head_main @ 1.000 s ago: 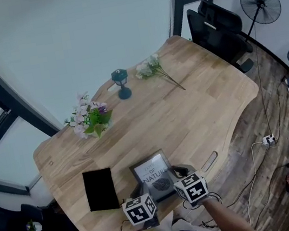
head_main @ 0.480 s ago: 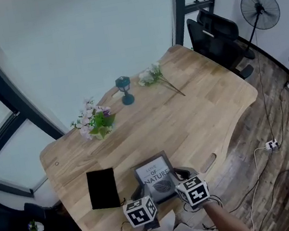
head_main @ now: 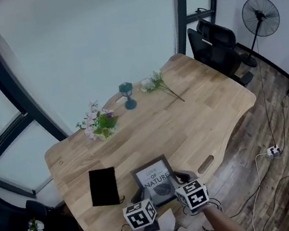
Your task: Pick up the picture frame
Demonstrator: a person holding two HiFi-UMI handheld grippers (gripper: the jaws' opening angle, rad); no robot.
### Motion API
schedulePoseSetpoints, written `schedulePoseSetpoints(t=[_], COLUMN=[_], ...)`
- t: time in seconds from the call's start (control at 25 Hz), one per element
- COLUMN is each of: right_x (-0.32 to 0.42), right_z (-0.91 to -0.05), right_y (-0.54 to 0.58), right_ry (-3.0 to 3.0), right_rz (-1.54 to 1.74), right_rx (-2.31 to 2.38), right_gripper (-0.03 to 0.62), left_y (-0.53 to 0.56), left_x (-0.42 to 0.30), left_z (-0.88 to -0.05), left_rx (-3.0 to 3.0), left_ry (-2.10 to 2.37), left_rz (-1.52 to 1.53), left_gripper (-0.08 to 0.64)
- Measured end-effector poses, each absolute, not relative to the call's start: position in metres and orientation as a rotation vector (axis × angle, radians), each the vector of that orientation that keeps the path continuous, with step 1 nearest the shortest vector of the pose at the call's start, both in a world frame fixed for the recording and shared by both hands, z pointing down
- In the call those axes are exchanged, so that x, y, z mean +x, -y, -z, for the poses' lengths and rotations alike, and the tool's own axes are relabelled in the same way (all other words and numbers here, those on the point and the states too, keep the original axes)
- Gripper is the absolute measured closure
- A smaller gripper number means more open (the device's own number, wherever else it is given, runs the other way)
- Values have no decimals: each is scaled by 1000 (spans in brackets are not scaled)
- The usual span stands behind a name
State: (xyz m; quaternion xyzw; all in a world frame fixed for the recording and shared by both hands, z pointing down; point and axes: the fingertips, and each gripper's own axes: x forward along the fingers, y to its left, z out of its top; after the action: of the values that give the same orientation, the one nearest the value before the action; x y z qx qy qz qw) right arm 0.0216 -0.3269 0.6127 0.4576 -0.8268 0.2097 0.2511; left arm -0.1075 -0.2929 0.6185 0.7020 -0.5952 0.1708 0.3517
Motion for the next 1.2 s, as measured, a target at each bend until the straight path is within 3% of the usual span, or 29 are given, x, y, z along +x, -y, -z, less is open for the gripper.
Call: schedulePoseSetpoints(t=[1.2], right_x=[42], right_z=[-539], right_y=[257], right_ry=[2387], right_rz=[-400], right_rx=[1335], right_gripper=[523], left_y=[227], left_x=[-88], left_z=[-550], left_rx=[1944], left_ry=[1645], left_rz=[-323], left_gripper=[491])
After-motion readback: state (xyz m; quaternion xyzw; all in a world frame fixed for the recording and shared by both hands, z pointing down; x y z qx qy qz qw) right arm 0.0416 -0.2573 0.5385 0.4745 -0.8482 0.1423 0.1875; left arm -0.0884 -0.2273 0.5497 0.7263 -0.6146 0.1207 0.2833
